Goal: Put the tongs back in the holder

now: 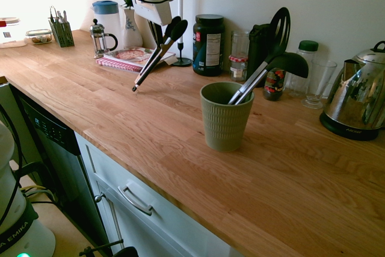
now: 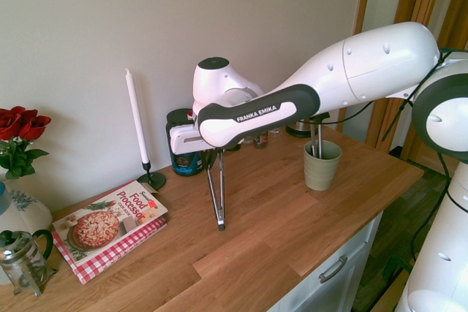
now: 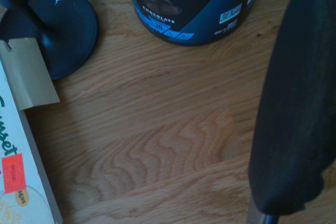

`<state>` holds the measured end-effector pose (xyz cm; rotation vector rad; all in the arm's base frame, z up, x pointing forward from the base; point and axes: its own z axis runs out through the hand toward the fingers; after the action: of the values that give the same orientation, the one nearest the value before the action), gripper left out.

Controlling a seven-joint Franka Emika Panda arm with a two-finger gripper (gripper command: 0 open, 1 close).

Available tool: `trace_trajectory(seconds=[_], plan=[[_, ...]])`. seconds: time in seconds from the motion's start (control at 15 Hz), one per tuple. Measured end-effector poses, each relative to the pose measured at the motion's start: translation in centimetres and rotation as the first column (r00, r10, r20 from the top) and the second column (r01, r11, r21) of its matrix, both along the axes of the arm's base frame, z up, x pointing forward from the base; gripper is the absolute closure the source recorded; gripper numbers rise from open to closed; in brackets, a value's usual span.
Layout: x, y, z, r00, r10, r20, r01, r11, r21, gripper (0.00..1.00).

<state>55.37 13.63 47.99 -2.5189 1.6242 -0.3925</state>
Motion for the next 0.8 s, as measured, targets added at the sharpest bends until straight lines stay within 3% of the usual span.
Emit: trace_trajectory(seconds=[0.27,0.53,0.8], plan=[[-1.1,-0.8,3.3,1.000,0.011,0.024,-0.011,1.000,0.015,1.00],[-4.6,-2.7,12.4,0.993,0.064,0.101,-0.060,0.997,-0.042,1.00],[-6.3,-9.2,20.0,0.982,0.035,0.183,-0.004,0.987,-0.163,1.00]])
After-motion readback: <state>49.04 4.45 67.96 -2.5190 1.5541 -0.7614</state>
